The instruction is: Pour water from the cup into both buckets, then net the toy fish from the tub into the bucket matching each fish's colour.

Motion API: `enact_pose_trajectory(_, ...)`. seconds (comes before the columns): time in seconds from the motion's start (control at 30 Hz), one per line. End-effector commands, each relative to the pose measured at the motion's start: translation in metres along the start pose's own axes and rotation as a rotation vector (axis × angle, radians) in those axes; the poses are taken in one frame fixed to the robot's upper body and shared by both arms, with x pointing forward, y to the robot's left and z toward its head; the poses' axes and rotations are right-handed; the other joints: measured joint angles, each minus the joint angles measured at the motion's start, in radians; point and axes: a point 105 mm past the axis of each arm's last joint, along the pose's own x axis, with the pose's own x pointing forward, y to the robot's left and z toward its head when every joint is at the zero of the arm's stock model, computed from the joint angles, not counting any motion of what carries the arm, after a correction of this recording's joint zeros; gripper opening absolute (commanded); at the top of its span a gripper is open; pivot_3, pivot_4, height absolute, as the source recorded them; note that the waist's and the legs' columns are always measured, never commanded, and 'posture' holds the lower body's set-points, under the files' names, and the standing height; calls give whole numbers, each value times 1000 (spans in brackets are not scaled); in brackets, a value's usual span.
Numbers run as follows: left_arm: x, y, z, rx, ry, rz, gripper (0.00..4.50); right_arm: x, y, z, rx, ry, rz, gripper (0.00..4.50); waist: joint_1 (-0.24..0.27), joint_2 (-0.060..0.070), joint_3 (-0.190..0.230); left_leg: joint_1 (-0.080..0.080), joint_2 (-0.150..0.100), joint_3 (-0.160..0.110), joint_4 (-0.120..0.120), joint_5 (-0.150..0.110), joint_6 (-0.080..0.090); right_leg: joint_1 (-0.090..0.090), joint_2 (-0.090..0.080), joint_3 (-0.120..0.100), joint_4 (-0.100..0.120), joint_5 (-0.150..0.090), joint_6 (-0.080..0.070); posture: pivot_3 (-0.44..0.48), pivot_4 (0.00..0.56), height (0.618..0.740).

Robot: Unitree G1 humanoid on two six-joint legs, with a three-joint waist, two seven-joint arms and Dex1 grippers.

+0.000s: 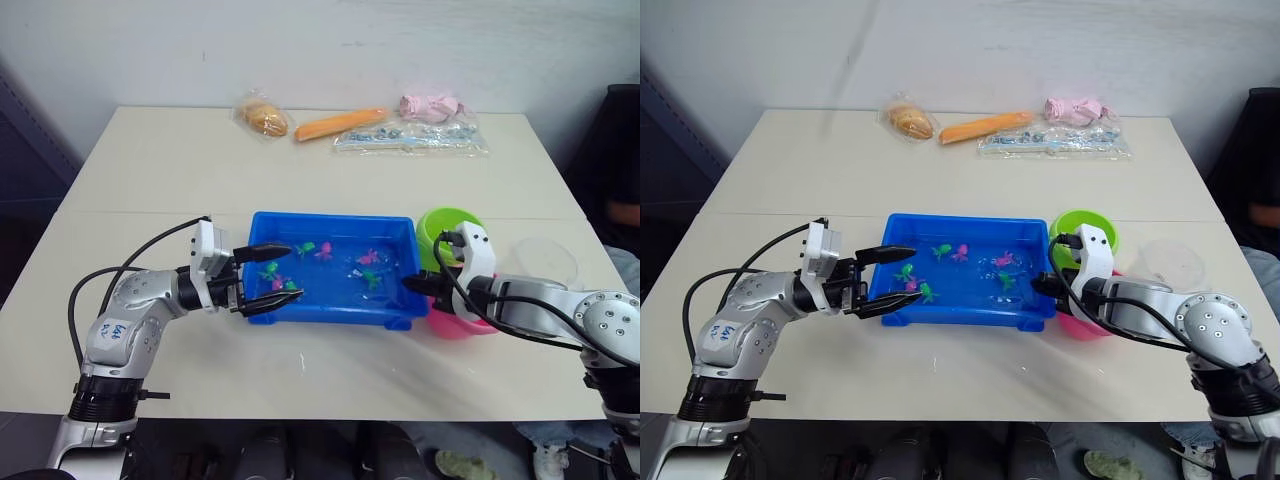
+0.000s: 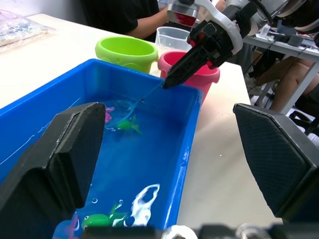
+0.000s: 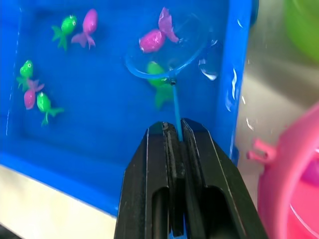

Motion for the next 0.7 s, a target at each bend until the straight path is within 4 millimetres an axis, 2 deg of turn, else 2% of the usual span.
enact_pose_trajectory(0.03,4,-2,11,50,-24,-18,4432,-4,9,12,-49,-74,44,0,0,0,0,0,0,0,0,0,0,0,0,0,0,0,0,0,150,740)
enact_pose_trajectory(0.23,3,-2,11,51,-26,-12,4432,-8,14,10,-156,-107,90,0,1,0,0,-1,0,0,0,0,0,-1,0,0,0,0,0,0,150,740)
enact_pose_trajectory(0.4,1,-2,10,50,-23,-8,4432,-21,18,12,-277,-178,142,0,1,0,0,-3,0,0,0,0,0,-2,0,0,0,0,1,0,150,740)
enact_pose_trajectory(0.5,-2,-1,13,40,-27,-12,4432,-38,21,15,-311,-225,165,0,4,0,0,-3,0,0,0,0,0,-2,0,0,0,1,1,0,150,740)
enact_pose_trajectory(0.7,3,-8,30,19,-66,-63,4432,-65,20,10,-362,-242,160,0,13,0,0,-3,0,0,1,0,0,-2,0,0,0,1,1,0,150,740)
